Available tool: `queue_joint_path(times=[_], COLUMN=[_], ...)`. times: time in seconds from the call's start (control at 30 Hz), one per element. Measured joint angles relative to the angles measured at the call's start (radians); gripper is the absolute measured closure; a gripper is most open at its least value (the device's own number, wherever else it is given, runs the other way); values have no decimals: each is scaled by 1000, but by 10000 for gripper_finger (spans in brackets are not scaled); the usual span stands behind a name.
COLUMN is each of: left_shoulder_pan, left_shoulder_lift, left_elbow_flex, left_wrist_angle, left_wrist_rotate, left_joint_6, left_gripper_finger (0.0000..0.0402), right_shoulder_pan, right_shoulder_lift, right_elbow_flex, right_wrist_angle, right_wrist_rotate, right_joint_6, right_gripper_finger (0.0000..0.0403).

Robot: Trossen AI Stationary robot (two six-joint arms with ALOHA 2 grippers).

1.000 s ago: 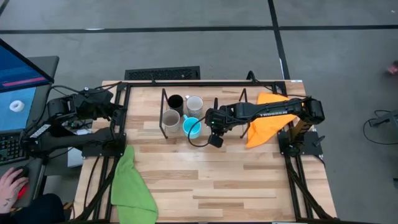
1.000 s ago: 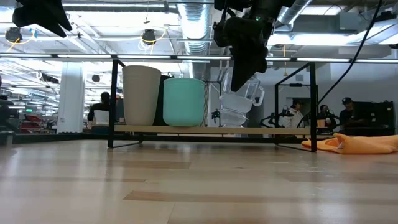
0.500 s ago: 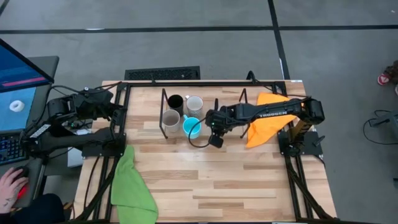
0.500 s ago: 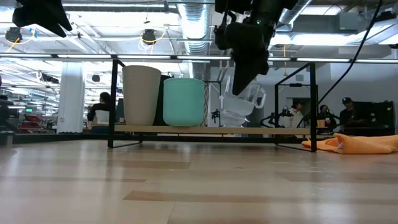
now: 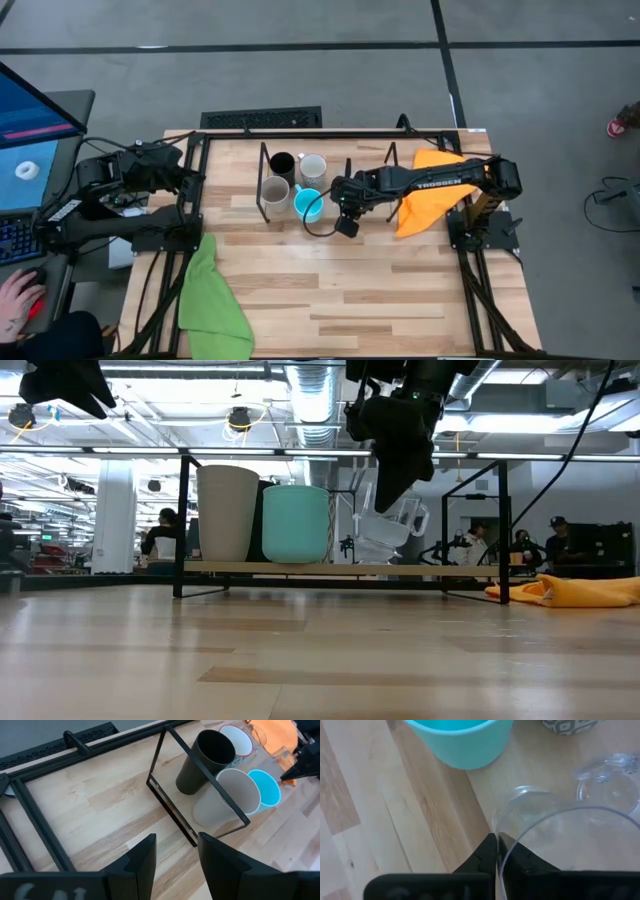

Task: Stack small to large cups/mugs on shelf
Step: Align the transparent mug with the other transparent mug, then return to Home Position

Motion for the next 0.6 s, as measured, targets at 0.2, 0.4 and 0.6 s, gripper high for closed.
queue_joint_path(times=[0.2, 0.4, 0.6], left_shoulder_pan=[0, 0, 0], left_shoulder_lift=[0, 0, 0], left_elbow_flex=[0, 0, 0], left_wrist_angle=[1, 1, 1], left_wrist_rotate=[4, 4, 4], left_joint_6=[-6, -7, -1], left_gripper_finger=[266, 266, 266], right_shoulder_pan=[-3, -8, -8], right_shoulder_lift=[0, 0, 0], right_elbow_flex=[0, 0, 0], right_wrist_angle=[0, 1, 24], right_wrist_rotate=[2, 3, 2], right_joint_6=[18, 18, 18], right_gripper_finger=[350, 326, 291])
